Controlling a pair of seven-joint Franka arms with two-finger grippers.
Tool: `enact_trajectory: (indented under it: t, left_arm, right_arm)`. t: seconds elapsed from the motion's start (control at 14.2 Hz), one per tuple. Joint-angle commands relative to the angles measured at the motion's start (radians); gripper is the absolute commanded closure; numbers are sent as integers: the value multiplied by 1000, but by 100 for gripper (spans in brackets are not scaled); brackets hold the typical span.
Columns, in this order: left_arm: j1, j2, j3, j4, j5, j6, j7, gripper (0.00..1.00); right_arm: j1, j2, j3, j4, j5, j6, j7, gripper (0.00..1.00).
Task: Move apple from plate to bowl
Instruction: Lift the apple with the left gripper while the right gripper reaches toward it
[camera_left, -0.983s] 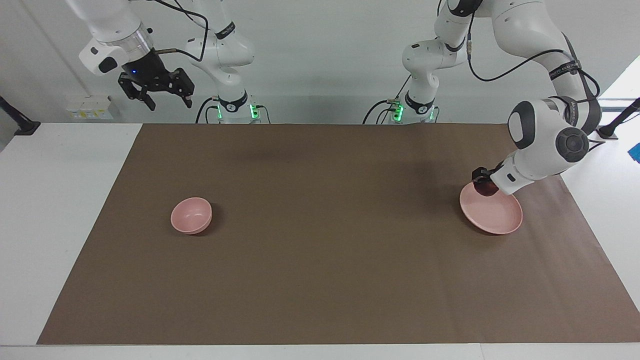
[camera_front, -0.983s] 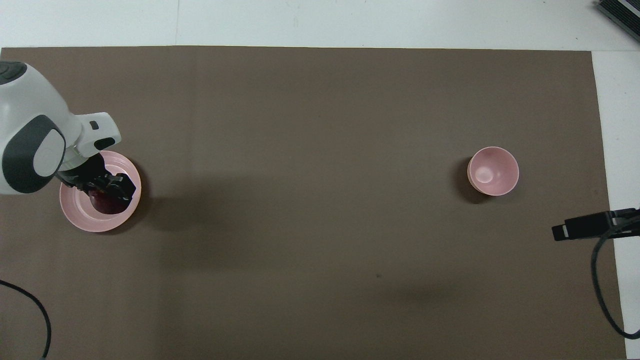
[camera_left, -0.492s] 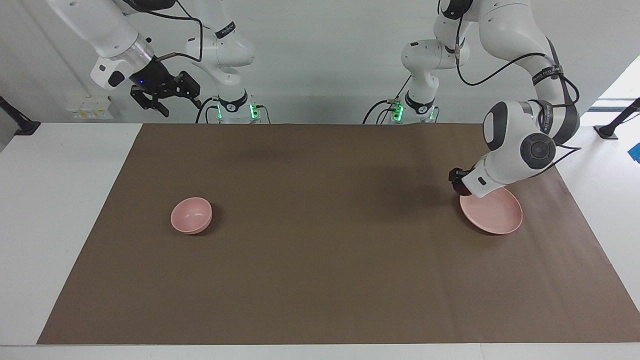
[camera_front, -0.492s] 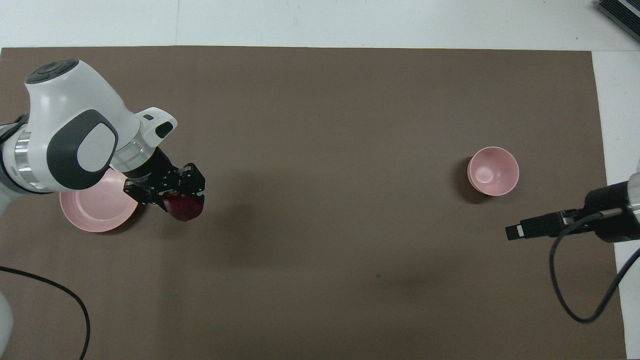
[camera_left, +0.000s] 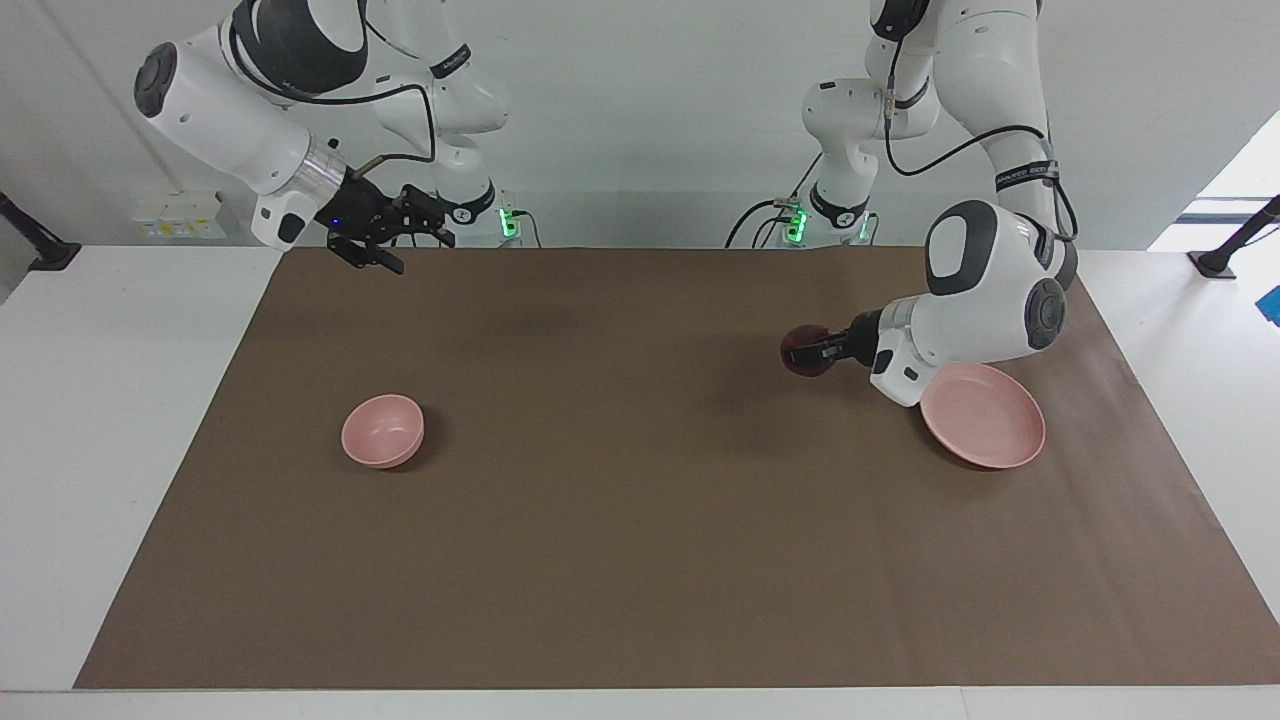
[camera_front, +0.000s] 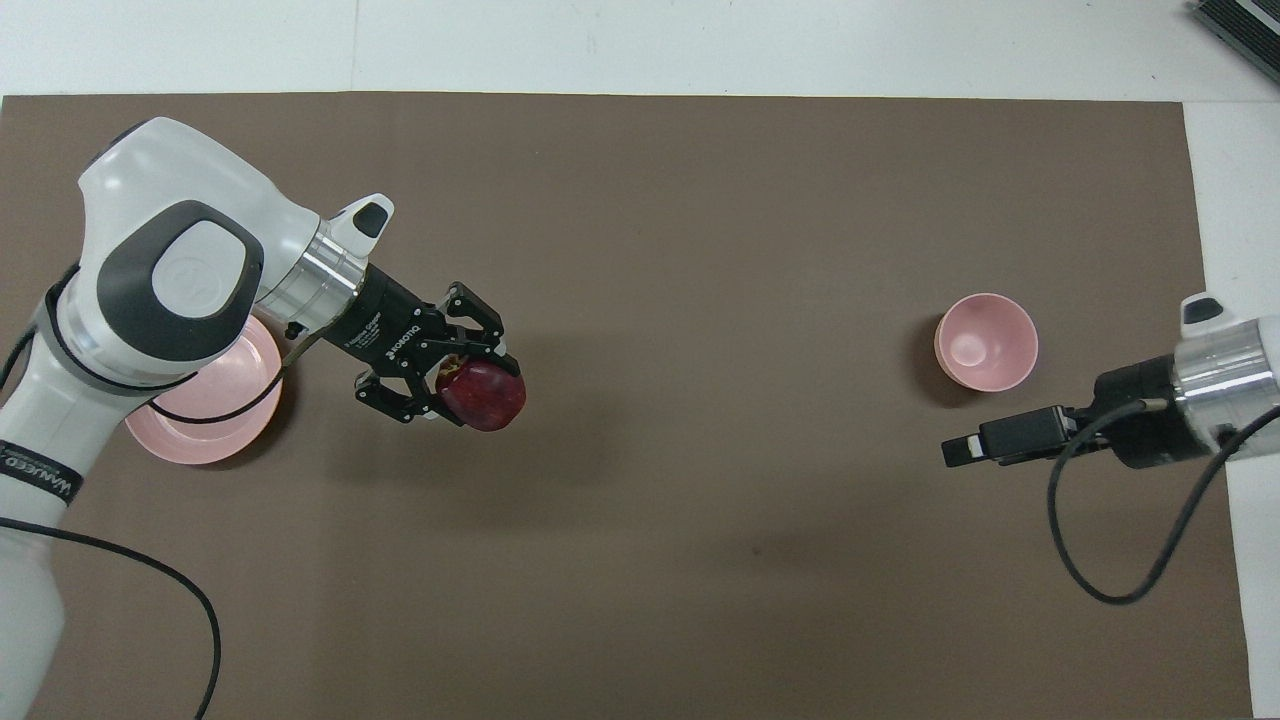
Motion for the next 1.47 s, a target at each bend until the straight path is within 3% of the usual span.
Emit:
enact_trajectory:
  t: [0.0, 0.28, 0.63, 0.91, 1.05, 1.19, 1.4]
  left_arm:
    - [-39, 14, 9, 27, -132, 12, -136, 100]
    - [-127, 11, -13, 25, -318, 112, -318, 100]
    - [-161, 5, -133, 5, -413, 196, -325, 100]
    - [-225, -7, -135, -18, -492, 231, -397, 100]
    - [-245, -15, -136, -25, -522, 276, -487, 100]
    - [-248, -39, -145, -79, -617, 359, -721, 100]
    - [-264, -44, -162, -90, -651, 434, -761, 100]
  right_arm:
    - [-4, 9, 4, -59, 144, 19, -36, 0]
    - [38, -4, 7, -127, 279, 54, -27, 0]
    - [84, -12, 13, -134, 342, 67, 22, 0]
    - [91, -37, 13, -170, 388, 62, 36, 0]
    - [88, -49, 13, -188, 416, 36, 39, 0]
    - [72, -47, 10, -187, 447, -11, 55, 0]
    - [20, -47, 10, -184, 461, -79, 56, 0]
